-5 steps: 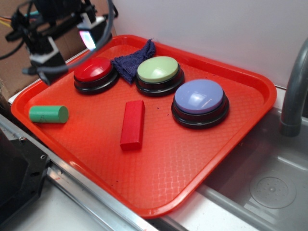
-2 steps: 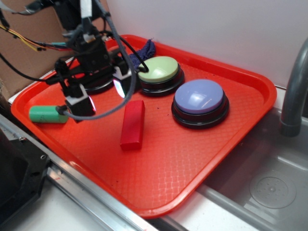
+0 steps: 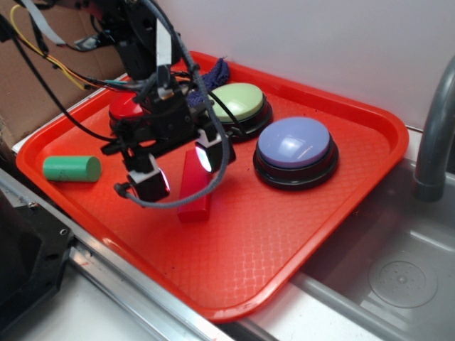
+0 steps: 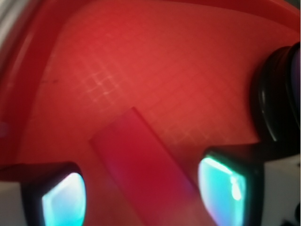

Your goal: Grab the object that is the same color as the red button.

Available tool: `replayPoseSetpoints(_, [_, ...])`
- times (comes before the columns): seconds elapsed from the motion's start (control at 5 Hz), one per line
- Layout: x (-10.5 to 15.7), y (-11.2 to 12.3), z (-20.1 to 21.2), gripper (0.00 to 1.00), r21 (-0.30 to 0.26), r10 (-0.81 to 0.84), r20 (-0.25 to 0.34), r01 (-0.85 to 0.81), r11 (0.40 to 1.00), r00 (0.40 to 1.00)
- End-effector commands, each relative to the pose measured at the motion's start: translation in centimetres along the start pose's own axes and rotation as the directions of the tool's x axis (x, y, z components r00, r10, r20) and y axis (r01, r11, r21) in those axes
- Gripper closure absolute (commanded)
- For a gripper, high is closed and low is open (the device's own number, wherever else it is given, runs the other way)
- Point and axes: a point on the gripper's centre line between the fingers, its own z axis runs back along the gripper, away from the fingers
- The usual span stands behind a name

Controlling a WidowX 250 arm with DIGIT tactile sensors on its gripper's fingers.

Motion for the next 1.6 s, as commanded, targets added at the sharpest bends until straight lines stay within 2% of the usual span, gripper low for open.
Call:
replayPoseSetpoints(0.0, [0.5,0.1,-0.9,0.00,0.016,-0.013,0.029,0.013,1.000,0.999])
replayPoseSetpoints(0.2, [0.7,-0.2,-1.4,0.00,-0.005,-0.005,0.017,0.005,1.000,1.000])
replayPoseSetpoints(0.4, [0.6,-0.2,-1.3,1.00,0.010,0.032,0.008,-0.032,0.999,0.999])
replayPoseSetpoints(0.6, [0.7,-0.2,-1.2,1.00,0.006,0.026,0.020,-0.026,1.000,0.999])
replayPoseSetpoints(0.8, [1.2,-0.3,-1.4,1.00,-0.004,0.021,0.000,-0.021,1.000,1.000])
replayPoseSetpoints(1.0, [1.9,0.1,-1.0,1.00,-0.018,0.131,-0.062,-0.132,0.991,0.989])
replayPoseSetpoints(1.2, [1.3,0.3,1.6,1.00,0.020,0.373,-0.051,-0.372,0.928,0.927])
replayPoseSetpoints(1.4, [1.1,0.9,4.4,1.00,0.036,0.580,-0.060,-0.579,0.815,0.812])
